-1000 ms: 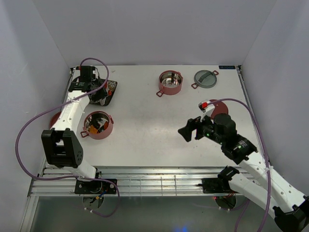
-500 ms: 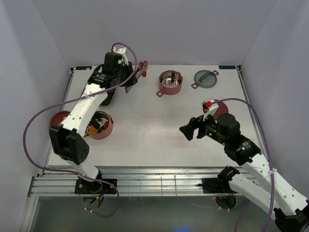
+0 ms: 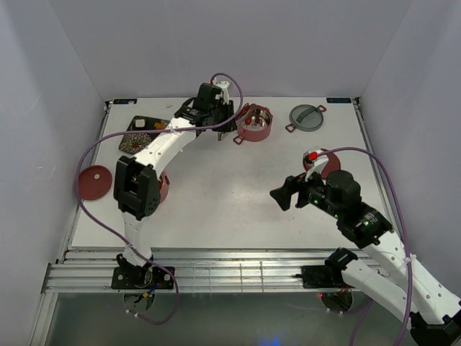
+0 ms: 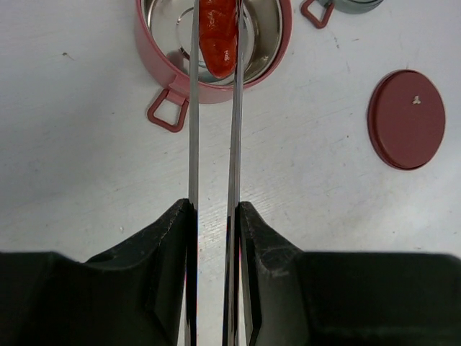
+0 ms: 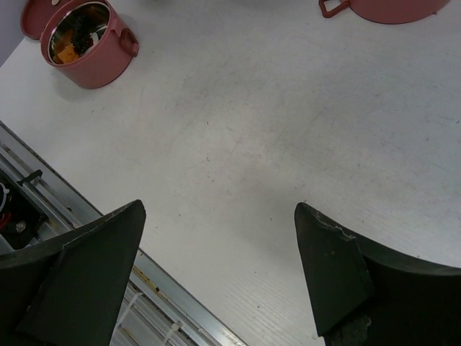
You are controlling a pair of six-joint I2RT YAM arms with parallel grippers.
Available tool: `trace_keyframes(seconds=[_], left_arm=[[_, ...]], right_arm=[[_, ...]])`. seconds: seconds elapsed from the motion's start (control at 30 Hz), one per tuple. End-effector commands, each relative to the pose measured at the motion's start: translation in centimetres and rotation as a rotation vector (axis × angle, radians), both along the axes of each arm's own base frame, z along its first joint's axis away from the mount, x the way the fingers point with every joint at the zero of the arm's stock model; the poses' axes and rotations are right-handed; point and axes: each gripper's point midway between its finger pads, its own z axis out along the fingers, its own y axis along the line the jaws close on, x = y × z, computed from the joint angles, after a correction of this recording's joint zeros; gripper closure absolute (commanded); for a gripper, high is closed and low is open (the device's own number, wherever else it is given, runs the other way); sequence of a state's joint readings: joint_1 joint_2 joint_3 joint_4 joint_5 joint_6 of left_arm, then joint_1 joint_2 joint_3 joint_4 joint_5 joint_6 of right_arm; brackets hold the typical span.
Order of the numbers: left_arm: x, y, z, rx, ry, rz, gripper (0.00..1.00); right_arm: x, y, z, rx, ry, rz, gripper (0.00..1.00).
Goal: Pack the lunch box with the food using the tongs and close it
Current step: Place the fake food in the packing box.
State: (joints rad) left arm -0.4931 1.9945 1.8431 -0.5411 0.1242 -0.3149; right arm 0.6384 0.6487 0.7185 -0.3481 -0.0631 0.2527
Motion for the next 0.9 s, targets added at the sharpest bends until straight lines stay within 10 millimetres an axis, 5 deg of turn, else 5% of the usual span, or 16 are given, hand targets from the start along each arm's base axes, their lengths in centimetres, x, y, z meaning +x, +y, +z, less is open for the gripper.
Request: trace_keyframes(seconds=[0.0, 0.43, 0.87], left_arm=[[1.7, -1.6, 4.3, -0.054, -0.137, -0.035, 1.00], [2.9, -3.5, 0.0, 0.018, -0.169, -0.037, 1.00], [2.1, -4.0, -2.5, 0.065, -0.144, -0.055, 0.81]], right_arm=[[0.1, -0.2, 2.4, 0.018, -0.061, -0.010, 0.10], [0.5, -0.1, 1.4, -0.002, -0.042, -0.013, 0.10], [0.8, 0.0, 1.3, -0.007, -0.048, -0.016, 0.10]])
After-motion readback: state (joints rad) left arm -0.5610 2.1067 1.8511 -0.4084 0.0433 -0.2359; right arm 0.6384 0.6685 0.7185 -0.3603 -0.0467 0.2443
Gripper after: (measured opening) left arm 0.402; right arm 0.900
